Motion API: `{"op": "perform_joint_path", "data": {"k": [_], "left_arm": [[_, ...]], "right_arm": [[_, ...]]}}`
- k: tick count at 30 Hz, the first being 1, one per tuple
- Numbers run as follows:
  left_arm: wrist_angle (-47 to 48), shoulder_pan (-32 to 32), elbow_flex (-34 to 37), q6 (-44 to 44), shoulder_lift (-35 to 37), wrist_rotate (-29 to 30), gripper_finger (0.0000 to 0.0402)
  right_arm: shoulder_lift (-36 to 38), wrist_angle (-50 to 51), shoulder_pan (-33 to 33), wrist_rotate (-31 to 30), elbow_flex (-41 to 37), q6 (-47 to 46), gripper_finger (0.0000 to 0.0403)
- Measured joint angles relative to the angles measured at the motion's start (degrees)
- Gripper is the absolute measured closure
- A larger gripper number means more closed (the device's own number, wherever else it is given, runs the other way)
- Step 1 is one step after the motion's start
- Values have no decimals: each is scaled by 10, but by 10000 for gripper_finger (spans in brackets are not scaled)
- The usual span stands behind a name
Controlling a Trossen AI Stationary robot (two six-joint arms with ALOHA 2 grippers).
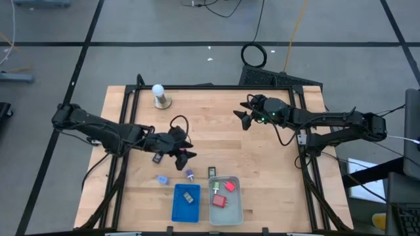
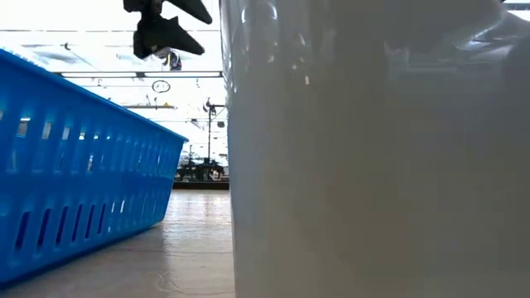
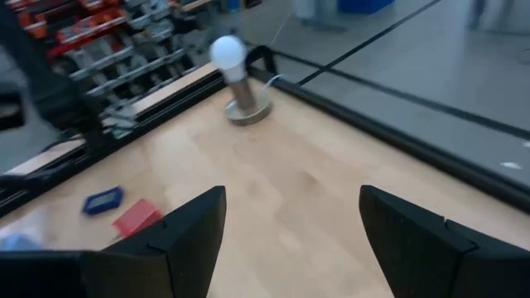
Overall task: Pick & Place Office items
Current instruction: Put the red charger adapter into the gray bin
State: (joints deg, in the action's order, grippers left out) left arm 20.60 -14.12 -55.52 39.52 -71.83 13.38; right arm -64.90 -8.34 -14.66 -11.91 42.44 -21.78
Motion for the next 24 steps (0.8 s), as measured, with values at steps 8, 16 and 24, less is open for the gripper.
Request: {"op": "perform_joint_path", "data": {"k": [8,16,24], "left_arm": [[222,35,-101,47,0,-17,176],[362,75,-152,-4,0,-72,176],[401,114,-152,115,-1,-115,176]], "right_arm": [[0,0,0,32,0,0,135],[0,0,0,32,0,0,135],[0,-1,0,32,0,0,135]]}}
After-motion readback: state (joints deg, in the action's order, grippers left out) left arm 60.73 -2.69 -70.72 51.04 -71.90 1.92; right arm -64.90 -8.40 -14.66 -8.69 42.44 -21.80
